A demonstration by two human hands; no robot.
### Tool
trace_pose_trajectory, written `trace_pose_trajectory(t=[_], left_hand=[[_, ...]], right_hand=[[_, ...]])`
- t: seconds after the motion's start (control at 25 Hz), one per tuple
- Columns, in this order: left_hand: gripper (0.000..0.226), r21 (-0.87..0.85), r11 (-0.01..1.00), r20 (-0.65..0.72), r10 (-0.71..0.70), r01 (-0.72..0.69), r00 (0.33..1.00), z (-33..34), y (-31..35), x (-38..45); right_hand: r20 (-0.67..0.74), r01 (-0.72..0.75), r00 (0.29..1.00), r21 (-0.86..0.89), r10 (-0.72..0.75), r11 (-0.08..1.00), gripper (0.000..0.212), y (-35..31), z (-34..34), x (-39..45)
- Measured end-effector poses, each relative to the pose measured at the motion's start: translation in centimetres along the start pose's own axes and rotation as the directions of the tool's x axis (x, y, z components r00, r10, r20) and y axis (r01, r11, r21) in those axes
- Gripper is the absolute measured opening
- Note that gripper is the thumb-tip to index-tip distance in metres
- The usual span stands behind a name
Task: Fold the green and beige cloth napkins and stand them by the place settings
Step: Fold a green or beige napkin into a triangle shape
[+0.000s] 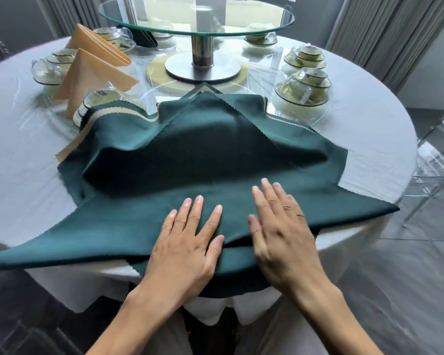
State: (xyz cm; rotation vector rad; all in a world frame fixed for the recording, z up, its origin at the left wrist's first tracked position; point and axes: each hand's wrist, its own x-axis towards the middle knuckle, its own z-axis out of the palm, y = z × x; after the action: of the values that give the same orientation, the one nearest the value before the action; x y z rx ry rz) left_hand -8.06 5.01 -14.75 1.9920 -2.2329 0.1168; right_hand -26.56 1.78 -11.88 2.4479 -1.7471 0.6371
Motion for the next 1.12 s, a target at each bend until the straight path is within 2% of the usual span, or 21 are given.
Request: trace_pose_trajectory(t=[0.08, 0.16, 0.32, 0.4, 0.6, 0.72, 0.84, 0.96, 1.12], left_hand=[[0.058, -0.020, 1.000, -0.002, 0.005, -0.005, 1.000, 0.0, 0.1, 0.1], [0.059, -0.046, 0.999, 0.005, -0.003, 0.003, 1.000, -0.2, 0.2, 0.1], [0.082, -0.120, 0.993, 0.069, 0.002, 0.006, 0.998, -1.1, -1.6, -0.6], [0.086, -0.139, 0.990, 0.091, 0.003, 0.010, 0.996, -1.6, -5.1, -2.1], [0.068, -0.161, 0.984, 0.133, -0.054, 0.075, 0.990, -3.0, -17.7, -9.0], [0.063, -0.319, 0.945, -0.001, -0.076, 0.072, 0.997, -4.1, -22.0, -11.3], [0.059, -0.494, 0.862, -0.090, -0.182, 0.115, 0.979, -4.7, -23.4, -11.4], [0.029, -0.757, 0.642, -0.094, -0.289, 0.120, 0.953, -5.0, -24.0, -10.7], [0.029, -0.898, 0.436, -0.117, -0.347, 0.050, 0.930, -5.6, -24.6, -9.4]], right_hand=[[0.080, 0.090, 0.993, -0.031, -0.088, 0.995, 0.057, -2.0, 2.0, -0.3], [0.135, 0.094, 0.988, -0.102, -0.080, 0.990, 0.058, -1.7, 3.1, -0.6], [0.134, 0.089, 0.989, -0.172, -0.066, 0.981, 0.059, -0.9, 3.7, -1.0], [0.128, 0.085, 0.990, -0.174, -0.063, 0.981, 0.059, -0.9, 3.7, -1.0], [0.144, 0.096, 0.987, -0.153, -0.074, 0.984, 0.060, -0.8, 3.6, -1.2], [0.161, 0.082, 0.985, -0.136, -0.060, 0.987, 0.061, -0.8, 3.7, -1.3], [0.153, 0.079, 0.986, -0.118, -0.060, 0.990, 0.062, -0.8, 3.5, -1.2], [0.158, 0.075, 0.986, -0.102, -0.058, 0.992, 0.062, -0.7, 3.3, -1.2], [0.150, 0.070, 0.987, -0.090, -0.055, 0.993, 0.063, -0.6, 3.5, -1.5]])
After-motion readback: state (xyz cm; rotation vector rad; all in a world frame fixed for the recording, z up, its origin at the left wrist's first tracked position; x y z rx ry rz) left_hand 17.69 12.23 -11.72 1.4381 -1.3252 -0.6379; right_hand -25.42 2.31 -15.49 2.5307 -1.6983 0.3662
